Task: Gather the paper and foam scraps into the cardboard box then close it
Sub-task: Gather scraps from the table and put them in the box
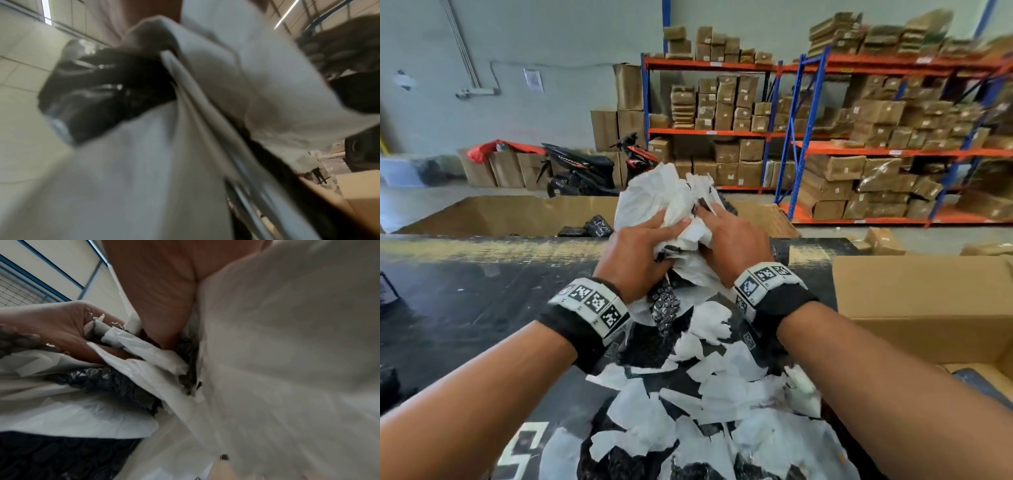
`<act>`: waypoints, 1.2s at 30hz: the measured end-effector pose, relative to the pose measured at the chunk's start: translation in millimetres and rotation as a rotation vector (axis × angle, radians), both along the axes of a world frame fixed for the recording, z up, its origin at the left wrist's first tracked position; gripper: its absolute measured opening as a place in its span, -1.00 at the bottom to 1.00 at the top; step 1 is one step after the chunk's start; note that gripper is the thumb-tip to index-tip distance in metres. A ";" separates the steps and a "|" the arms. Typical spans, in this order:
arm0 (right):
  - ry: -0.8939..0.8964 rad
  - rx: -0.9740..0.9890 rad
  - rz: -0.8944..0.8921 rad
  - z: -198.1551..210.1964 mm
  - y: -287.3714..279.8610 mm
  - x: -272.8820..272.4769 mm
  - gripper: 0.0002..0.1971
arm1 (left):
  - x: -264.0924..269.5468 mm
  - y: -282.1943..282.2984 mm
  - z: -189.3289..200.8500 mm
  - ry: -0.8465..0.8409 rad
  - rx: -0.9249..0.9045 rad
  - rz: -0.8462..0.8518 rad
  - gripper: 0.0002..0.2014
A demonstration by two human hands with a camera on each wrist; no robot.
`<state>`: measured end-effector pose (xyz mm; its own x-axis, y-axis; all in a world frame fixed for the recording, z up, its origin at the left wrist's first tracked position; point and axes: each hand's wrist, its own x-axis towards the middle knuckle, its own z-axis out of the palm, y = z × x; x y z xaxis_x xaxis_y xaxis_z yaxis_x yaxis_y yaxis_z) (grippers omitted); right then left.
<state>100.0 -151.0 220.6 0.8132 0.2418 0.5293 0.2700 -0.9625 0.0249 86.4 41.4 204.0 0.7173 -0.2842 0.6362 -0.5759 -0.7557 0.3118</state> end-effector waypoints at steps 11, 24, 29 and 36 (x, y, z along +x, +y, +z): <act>-0.160 0.025 -0.098 97.8 -159.3 -65.1 -0.68 | -28.2 -167.2 95.5 -0.106 0.043 -0.103 -0.52; 0.011 0.101 -0.087 49.8 -393.1 -116.7 -0.84 | -89.7 -411.0 55.9 0.082 0.131 0.040 -0.58; 0.093 0.080 -0.088 23.8 -454.0 -124.6 -0.86 | -100.0 -475.8 30.0 0.160 0.166 0.084 -0.61; 0.232 0.096 -0.106 -13.3 -517.0 -124.0 -0.69 | -97.0 -543.0 -9.7 0.342 0.142 0.092 -0.71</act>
<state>-24.0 -668.0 207.3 0.9337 0.1064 0.3419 0.1551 -0.9808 -0.1184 -10.6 -501.6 194.4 0.9078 -0.2772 0.3146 -0.3848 -0.8489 0.3624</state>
